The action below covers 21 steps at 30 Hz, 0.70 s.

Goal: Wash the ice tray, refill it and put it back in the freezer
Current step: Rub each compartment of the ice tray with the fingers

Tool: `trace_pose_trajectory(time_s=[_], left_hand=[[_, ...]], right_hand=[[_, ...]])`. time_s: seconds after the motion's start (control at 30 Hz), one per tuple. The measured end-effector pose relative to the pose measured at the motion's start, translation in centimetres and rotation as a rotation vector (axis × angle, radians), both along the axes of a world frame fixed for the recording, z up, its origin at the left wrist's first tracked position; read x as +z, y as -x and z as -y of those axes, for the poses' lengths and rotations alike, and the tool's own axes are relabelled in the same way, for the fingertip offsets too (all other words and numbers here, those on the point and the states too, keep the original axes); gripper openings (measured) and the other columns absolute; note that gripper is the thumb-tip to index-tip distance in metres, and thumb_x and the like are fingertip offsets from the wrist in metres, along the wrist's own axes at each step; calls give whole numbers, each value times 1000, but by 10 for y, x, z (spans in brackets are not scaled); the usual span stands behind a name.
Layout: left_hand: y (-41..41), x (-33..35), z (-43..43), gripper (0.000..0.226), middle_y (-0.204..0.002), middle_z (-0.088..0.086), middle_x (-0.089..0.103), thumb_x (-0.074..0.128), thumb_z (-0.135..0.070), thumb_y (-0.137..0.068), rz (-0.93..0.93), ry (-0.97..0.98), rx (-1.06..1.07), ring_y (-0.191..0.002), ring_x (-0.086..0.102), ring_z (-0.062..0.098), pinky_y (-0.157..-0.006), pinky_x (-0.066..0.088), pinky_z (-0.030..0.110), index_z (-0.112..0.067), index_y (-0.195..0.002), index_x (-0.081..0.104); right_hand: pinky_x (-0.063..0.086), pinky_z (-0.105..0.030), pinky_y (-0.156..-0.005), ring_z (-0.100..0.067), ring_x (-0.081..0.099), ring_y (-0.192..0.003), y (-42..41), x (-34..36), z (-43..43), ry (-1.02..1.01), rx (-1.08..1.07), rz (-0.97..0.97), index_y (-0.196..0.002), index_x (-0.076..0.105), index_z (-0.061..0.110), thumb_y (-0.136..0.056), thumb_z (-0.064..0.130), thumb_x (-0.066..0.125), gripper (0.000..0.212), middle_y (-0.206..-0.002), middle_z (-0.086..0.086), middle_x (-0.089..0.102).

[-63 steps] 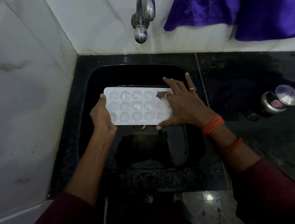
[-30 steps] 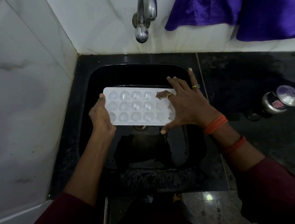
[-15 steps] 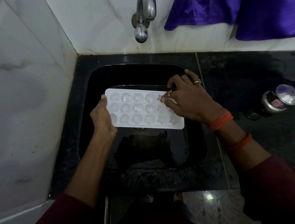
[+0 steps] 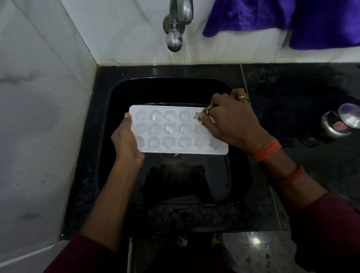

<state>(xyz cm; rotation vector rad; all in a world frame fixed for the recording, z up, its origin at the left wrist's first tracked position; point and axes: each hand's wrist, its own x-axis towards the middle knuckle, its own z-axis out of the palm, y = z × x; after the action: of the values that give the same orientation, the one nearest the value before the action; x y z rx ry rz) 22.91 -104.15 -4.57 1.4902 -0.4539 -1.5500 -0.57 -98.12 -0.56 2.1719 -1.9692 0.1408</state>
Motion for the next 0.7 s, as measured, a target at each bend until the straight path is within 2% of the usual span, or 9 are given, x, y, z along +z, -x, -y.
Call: trace_pose_trajectory(time_s=[0.1,0.17,0.37,0.53,0.7], left_hand=[[-1,0,-2,38,-107,9,79,58,-41,-103,2,-2,-6,-93,78,29,-66,64,43,-10,-120,72],[-1,0,-4,38,-107,9,79,57,-41,-104,4,-2,-6,-92,78,29,-64,64,41,-9,-120,72],[-1,2,-5,38,-107,9,79,58,-41,-103,-3,4,-6,-94,77,30,-71,65,45,-9,-119,72],[-2,1,-6,38,-107,9,79,58,-41,-103,-3,6,-9,-92,78,29,-68,64,42,-10,-120,72],[-3,-2,-7,38,-107,9,79,58,-41,-103,2,5,-4,-94,77,30,-71,64,46,-10,-119,72]], right_hand=[[22,-40,-96,-20,57,-84,-2,-3,-3,-96,-7,-25,-92,77,20,-95,50,21,64,-90,0,55],[21,-40,-95,-20,57,-85,-4,-4,-4,-105,4,-28,-94,77,21,-92,49,17,66,-92,1,55],[21,-39,-97,-18,58,-84,-3,-1,-6,-45,-3,-1,-93,77,22,-93,47,20,63,-91,3,54],[19,-39,-96,-20,59,-87,-4,-5,-8,-92,-3,11,-100,77,22,-91,50,15,69,-96,0,54],[23,-40,-95,-20,59,-80,-4,-4,-11,-16,5,14,-93,78,20,-95,46,24,59,-97,0,56]])
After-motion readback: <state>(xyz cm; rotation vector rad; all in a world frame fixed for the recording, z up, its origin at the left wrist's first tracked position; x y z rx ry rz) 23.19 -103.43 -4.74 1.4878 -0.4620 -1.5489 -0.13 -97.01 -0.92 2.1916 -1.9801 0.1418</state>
